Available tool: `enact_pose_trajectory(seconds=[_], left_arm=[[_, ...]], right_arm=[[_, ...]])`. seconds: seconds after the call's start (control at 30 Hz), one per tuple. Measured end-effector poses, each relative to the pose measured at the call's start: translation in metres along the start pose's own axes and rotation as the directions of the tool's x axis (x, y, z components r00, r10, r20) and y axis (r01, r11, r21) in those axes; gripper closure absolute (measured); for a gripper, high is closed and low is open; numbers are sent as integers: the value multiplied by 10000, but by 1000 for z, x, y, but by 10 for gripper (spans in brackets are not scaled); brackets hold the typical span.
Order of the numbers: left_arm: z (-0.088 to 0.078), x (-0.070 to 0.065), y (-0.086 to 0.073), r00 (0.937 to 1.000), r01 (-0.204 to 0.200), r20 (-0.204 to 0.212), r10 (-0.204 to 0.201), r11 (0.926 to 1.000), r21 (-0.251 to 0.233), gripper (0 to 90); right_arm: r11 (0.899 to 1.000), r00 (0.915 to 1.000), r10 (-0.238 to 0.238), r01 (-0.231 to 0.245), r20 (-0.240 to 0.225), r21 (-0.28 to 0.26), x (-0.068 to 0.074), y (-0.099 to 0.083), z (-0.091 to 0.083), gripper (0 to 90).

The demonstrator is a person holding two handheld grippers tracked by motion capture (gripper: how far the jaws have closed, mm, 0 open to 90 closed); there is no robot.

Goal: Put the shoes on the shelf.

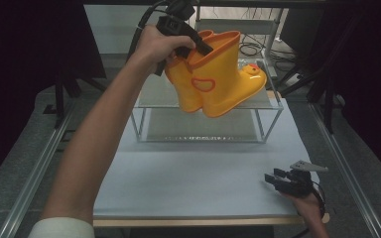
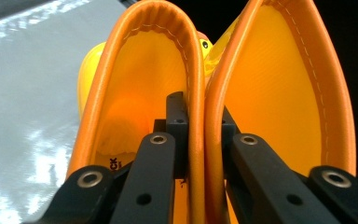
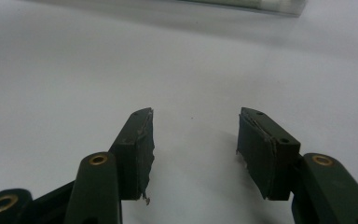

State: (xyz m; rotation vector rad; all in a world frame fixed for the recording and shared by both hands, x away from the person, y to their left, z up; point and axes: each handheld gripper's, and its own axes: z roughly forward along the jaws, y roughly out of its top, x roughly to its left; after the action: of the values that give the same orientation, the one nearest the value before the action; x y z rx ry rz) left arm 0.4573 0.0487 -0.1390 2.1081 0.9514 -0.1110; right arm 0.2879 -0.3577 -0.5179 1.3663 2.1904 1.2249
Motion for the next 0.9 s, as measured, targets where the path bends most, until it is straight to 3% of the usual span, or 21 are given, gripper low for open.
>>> enact_pose_trajectory(seconds=[0.07, 0.3, 0.33, 0.5, 0.63, 0.9], left_arm=[[5, 11, 7, 9988, 368, -317, -371, 9993, -94, 830], [15, 34, 18, 9918, 971, -820, -978, 9952, -128, 830], [17, 42, 21, 9885, 1132, -987, -1146, 9934, -201, 830], [20, 52, 25, 9803, 1421, -1345, -1447, 9894, -294, 830], [27, 64, 28, 9685, 1731, -1762, -1760, 9844, -318, 829], [35, 79, 31, 9566, 2055, -2049, -2072, 9782, -299, 829]], right_arm=[[10000, 10000, 2, -2, 0, -4, 0, 0, 0, 453], [10000, 10000, 42, -43, -17, -16, -1, 0, -1, 453], [10000, 10000, 55, -55, -27, 34, -1, 0, -1, 453], [10000, 10000, 82, -82, -24, 21, -2, 0, 0, 453], [10000, 10000, 63, -63, -23, 39, -1, 0, -1, 453], [9999, 9999, 100, -100, -57, 26, -2, 0, -1, 453]])
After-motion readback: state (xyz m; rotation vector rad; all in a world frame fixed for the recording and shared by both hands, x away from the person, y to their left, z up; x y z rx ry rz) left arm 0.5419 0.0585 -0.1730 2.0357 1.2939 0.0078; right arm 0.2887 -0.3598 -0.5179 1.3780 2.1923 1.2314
